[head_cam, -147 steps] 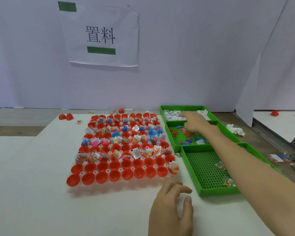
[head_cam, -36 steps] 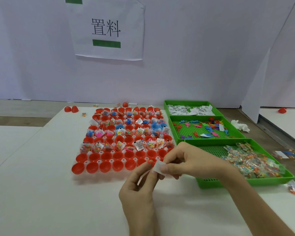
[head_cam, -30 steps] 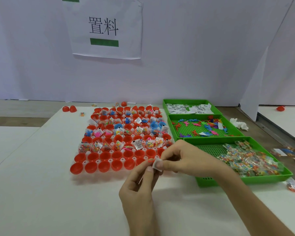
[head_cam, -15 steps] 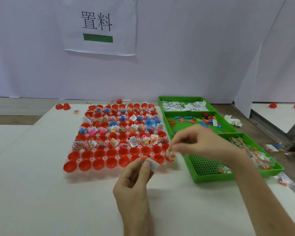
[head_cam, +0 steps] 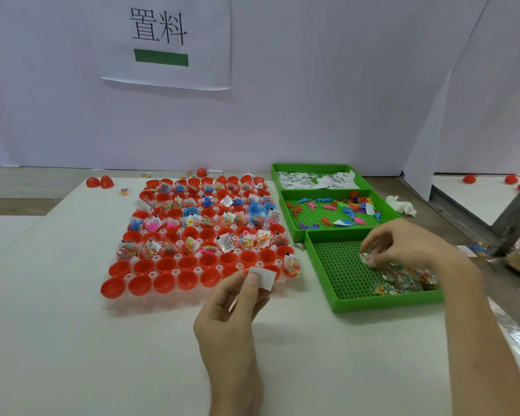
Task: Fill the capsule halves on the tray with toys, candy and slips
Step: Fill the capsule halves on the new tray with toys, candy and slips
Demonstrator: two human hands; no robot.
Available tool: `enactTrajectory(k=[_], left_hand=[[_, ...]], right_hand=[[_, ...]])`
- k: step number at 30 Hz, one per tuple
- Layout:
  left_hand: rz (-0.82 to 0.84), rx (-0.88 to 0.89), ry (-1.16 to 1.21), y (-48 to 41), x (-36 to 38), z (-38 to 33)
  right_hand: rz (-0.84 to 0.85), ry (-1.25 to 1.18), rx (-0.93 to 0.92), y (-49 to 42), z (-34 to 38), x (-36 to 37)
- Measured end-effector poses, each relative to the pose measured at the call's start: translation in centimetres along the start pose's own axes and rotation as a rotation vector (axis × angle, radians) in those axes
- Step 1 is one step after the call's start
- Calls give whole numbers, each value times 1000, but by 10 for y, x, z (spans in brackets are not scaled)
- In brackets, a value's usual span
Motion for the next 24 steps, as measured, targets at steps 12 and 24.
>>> enactTrajectory(k=[12,24], left_hand=[[14,-8,5,-1,0,3],[20,88,-68,0,0,-4]], right_hand=[[-2,-345,-413,4,82,21],[295,-700,-711,32,168,75]])
Point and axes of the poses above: each hand's wrist, its own y-axis away from the middle knuckle, its own x-axis out of the palm, z = x × y, the point moved 8 cm from there along -y, towards the middle knuckle, and after that the axes turned 6 degrees about -x, right-handed, at the moved point
